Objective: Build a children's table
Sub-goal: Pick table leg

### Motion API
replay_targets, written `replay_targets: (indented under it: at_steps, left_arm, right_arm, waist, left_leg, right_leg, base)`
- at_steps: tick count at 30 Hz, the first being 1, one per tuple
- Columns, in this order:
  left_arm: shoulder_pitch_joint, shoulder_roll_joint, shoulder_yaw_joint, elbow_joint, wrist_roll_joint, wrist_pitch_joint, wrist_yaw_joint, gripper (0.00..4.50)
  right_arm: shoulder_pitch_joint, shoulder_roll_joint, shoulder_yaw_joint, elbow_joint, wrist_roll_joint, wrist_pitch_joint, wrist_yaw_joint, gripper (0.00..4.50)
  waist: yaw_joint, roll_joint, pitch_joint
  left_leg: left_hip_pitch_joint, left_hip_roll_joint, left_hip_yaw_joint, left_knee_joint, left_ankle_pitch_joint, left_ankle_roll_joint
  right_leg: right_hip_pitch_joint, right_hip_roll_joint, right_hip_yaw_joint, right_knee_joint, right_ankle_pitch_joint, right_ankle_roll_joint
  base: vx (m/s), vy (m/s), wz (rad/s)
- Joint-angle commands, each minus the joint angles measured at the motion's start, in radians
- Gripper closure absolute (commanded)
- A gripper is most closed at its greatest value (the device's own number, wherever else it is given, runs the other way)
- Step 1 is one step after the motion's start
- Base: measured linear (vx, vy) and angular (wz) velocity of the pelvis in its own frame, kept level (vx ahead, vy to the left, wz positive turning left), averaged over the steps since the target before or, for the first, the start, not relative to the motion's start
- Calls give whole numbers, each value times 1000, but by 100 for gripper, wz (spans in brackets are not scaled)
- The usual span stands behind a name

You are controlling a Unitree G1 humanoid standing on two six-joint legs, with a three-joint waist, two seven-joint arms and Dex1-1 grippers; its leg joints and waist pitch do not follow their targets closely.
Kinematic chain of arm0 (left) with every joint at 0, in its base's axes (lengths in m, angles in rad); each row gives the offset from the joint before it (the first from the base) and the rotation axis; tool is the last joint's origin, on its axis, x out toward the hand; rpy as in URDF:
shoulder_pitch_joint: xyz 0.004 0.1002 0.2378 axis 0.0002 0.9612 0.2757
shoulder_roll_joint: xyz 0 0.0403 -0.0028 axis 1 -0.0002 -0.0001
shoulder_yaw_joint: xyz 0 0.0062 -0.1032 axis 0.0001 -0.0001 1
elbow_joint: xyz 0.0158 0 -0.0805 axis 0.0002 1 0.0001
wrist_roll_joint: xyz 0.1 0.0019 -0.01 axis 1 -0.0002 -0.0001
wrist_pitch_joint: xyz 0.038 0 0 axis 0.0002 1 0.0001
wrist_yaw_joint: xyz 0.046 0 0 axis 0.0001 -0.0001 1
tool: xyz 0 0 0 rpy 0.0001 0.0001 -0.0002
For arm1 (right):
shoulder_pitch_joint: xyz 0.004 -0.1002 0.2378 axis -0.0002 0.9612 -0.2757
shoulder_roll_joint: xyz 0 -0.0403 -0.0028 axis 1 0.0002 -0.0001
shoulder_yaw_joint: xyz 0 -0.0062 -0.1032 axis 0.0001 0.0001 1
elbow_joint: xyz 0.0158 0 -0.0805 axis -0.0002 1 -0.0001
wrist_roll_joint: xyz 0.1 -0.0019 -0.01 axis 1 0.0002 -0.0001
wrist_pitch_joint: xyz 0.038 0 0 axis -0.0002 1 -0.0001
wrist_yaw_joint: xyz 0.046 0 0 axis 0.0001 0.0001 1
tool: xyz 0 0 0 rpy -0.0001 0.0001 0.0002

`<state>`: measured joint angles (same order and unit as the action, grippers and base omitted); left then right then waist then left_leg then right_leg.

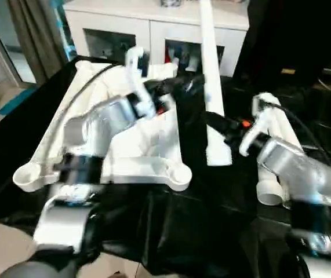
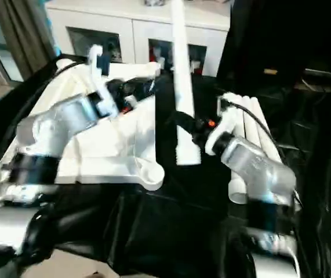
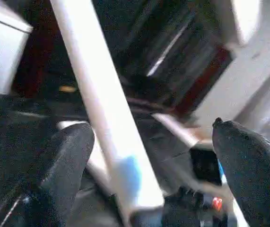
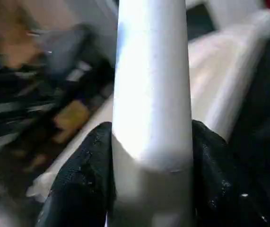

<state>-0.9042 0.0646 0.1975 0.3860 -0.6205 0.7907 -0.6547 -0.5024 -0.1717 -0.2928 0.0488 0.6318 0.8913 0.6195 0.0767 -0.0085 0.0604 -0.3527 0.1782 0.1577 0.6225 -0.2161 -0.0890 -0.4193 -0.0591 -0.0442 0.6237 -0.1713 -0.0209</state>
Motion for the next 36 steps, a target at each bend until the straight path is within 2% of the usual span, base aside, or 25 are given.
replay_targets:
  at_steps: [1,2,3,7,8,10,11,12,13,14,17,19,24,25,31,32,33,36]
  left_arm:
    - [-29,-17,21,-5,-41,45,26,0]
    - [-34,-30,32,-10,-63,67,42,0]
    - [-34,-35,33,-13,-71,77,56,0]
    - [-22,-41,27,-28,-86,100,78,0]
    - [-17,-42,24,-34,-87,105,81,0]
    - [-6,-50,32,-56,-99,126,81,17]
    - [1,-54,41,-76,-119,146,77,27]
    - [8,-61,51,-98,-134,164,88,27]
    - [9,-63,54,-103,-135,168,96,37]
    - [10,-65,57,-108,-138,174,108,54]
    - [18,-72,68,-129,-156,195,150,76]
    - [31,-75,53,-140,-135,196,181,85]
    - [36,-89,28,-131,-59,166,260,128]
    - [30,-97,30,-117,-27,136,318,136]
    - [0,-130,95,-55,-9,58,455,188]
    - [-4,-135,103,-47,-9,48,464,193]
    - [-6,-139,109,-42,-6,40,475,193]
    - [-9,-155,123,-38,12,5,522,234]
  right_arm:
    - [0,-10,13,-66,53,17,50,265]
    - [8,-10,15,-83,68,21,69,265]
    - [12,-11,17,-91,76,23,77,265]
    - [24,-17,28,-106,89,22,93,265]
    - [26,-18,31,-107,90,22,95,265]
    - [31,-23,41,-113,96,20,99,265]
    - [35,-25,55,-117,91,17,104,265]
    - [38,-28,67,-122,82,10,104,265]
    - [38,-29,71,-123,78,6,102,265]
    - [38,-31,79,-124,68,1,98,265]
    - [28,-37,125,-117,9,-31,68,265]
    - [18,-35,154,-115,-25,-55,49,265]
    - [-6,-38,207,-118,-84,-86,1,266]
    - [-21,-33,224,-110,-118,-105,-32,266]
    - [-52,-19,267,-98,-193,-158,-90,266]
    - [-56,-16,273,-98,-199,-163,-95,266]
    - [-57,-15,276,-98,-201,-164,-98,266]
    - [-58,-13,293,-100,-216,-173,-113,266]
  waist:
    - [6,-9,-73]
    - [8,-11,-70]
    - [7,-12,-68]
    - [12,-10,-69]
    - [13,-12,-69]
    - [16,-11,-70]
    - [16,-11,-72]
    - [16,-16,-73]
    - [18,-11,-74]
    - [17,-11,-74]
    - [16,-13,-73]
    - [15,-11,-72]
    - [13,-6,-74]
    - [13,-4,-74]
    - [12,-6,-76]
    - [12,0,-77]
    - [12,0,-77]
    - [13,-1,-78]
  left_leg:
    - [-9,25,2,-68,-52,81]
    - [-10,24,1,-70,-65,74]
    - [-12,22,1,-71,-68,72]
    - [-11,25,-1,-73,-59,67]
    - [-11,25,-1,-74,-59,65]
    - [-11,26,-3,-74,-50,63]
    - [-13,27,-4,-74,-33,60]
    - [-13,28,-3,-74,-27,62]
    - [-13,29,-4,-73,-21,66]
    - [-14,29,-4,-72,-19,70]
    - [-16,29,-5,-73,-4,70]
    - [-15,28,-5,-74,-8,71]
    - [-13,31,-6,-74,0,68]
    - [-13,31,-7,-74,1,67]
    - [-17,29,-8,-72,10,67]
    - [-16,28,-8,-70,15,69]
    - [-16,28,-8,-70,15,69]
    - [-17,29,-10,-70,14,75]
  right_leg:
    - [80,-65,41,-73,-151,-241]
    - [78,-66,39,-80,-207,-222]
    - [79,-65,39,-82,-224,-213]
    - [74,-65,38,-87,-257,-184]
    - [73,-64,38,-87,-259,-179]
    - [72,-65,38,-85,-246,-179]
    - [75,-66,37,-79,-213,-191]
    - [75,-65,37,-79,-198,-195]
    - [74,-67,36,-76,-173,-206]
    - [73,-66,36,-77,-164,-207]
    - [77,-68,36,-74,-137,-212]
    - [76,-67,36,-77,-148,-207]
    - [75,-67,36,-75,-123,-202]
    - [75,-66,36,-74,-120,-203]
    - [79,-66,37,-71,-77,-202]
    - [77,-65,36,-71,-59,-210]
    - [77,-65,36,-71,-59,-210]
    - [81,-67,36,-67,-29,-223]
  base:
    - [0,0,0]
    - [0,0,0]
    - [0,0,0]
    - [0,0,0]
    - [0,0,0]
    - [0,0,0]
    - [0,0,0]
    - [0,0,0]
    - [0,0,0]
    - [0,0,0]
    - [0,0,0]
    - [0,0,0]
    - [0,0,0]
    - [0,0,0]
    - [0,0,0]
    - [0,0,0]
    - [0,0,0]
    - [0,0,0]
